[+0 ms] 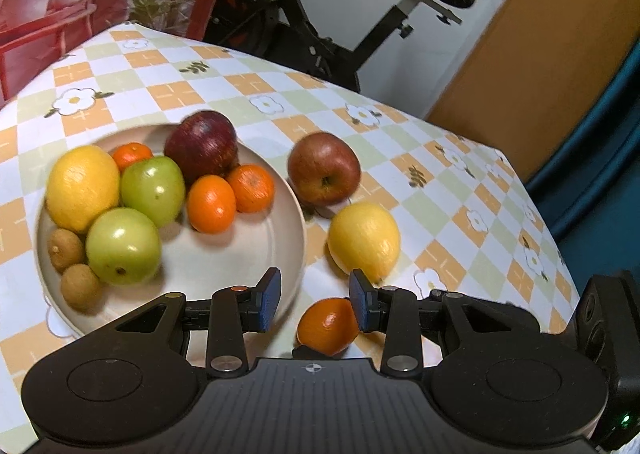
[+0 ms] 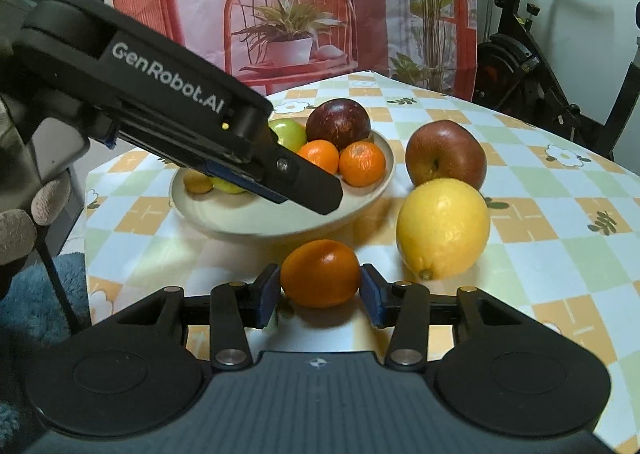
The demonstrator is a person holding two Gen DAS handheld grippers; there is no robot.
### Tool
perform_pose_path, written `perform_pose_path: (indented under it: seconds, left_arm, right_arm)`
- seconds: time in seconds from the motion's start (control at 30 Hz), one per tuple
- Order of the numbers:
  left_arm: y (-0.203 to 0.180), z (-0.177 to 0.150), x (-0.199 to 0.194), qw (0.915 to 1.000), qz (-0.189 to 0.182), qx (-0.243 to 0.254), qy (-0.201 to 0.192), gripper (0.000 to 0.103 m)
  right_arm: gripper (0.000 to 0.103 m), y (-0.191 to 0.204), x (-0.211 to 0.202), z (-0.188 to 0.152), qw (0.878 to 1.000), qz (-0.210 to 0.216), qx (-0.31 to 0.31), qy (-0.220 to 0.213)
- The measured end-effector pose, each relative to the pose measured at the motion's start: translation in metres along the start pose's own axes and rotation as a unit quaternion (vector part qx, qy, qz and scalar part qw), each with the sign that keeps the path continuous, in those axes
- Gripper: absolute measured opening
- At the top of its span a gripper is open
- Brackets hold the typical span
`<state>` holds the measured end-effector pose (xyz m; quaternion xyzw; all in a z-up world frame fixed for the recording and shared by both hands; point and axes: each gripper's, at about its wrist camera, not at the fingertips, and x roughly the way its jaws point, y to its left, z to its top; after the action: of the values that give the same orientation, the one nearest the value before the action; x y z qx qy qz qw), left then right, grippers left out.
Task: Organize fruits
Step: 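Move the right gripper to another tangerine on the tablecloth, then close the right gripper on the tangerine and lift it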
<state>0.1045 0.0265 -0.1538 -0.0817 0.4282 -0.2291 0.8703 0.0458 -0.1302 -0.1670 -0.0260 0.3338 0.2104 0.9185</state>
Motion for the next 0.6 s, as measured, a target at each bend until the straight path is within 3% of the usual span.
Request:
perform_pose_path:
  seconds: [0.6]
  left_arm:
    - [-0.019, -0.025, 0.016, 0.9982, -0.033, 0.038, 0.033, 0.039]
  right_arm:
    - [0.046, 0.000, -0.017, -0.015, 1.000, -0.012, 0.005, 0.006]
